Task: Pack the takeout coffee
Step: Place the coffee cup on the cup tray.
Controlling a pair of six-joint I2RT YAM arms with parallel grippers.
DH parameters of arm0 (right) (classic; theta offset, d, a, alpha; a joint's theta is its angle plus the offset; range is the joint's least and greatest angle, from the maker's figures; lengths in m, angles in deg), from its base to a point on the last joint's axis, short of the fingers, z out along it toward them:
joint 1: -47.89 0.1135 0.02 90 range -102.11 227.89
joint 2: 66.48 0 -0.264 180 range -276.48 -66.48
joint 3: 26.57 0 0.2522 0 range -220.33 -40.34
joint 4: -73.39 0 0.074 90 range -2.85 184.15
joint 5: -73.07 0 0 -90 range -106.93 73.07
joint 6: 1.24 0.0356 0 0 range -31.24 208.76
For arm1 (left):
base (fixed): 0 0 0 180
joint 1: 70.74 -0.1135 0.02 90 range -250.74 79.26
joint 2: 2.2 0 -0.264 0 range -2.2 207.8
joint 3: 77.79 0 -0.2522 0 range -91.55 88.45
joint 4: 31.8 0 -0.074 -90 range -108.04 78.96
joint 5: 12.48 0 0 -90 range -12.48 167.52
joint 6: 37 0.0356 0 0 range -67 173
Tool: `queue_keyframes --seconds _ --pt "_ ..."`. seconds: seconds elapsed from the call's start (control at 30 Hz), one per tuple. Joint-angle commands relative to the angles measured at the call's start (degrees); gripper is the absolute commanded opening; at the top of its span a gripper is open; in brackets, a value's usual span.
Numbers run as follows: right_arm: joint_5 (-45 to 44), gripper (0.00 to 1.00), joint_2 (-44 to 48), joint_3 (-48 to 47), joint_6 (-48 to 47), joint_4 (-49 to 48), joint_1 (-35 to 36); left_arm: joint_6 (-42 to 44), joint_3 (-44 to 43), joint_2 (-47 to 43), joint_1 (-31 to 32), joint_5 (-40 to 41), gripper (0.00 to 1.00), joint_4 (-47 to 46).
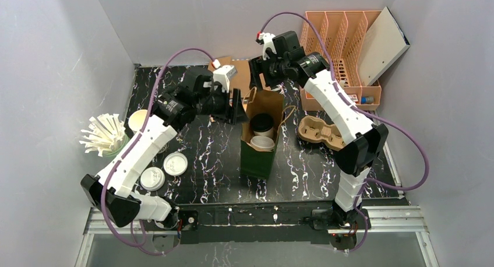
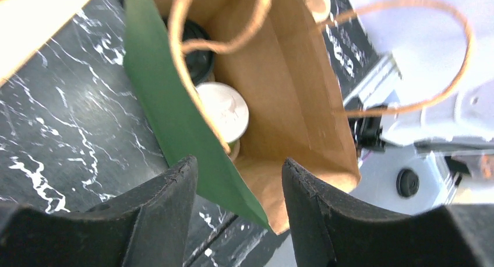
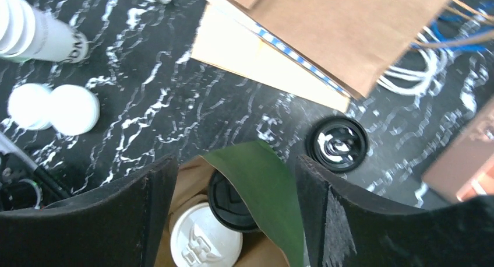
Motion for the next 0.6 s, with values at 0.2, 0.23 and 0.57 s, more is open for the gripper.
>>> queue_keyframes --seconds 0.2,0.23,0.57 --pt "-22.7 0.74 11.2 2.7 15.6 10.8 -0.1 -4.3 -7.2 3.9 -9.9 -3.3 0.54 -10.0" --pt "-23.1 0.73 12.0 3.6 16.6 11.3 -0.1 -4.5 -7.6 5.1 -10.6 -3.8 0.53 -11.2" --pt "-19.6 0.54 13.1 5.7 21.8 16.0 -0.1 3.8 -13.4 19.9 -11.4 -11.6 0.49 -17.5"
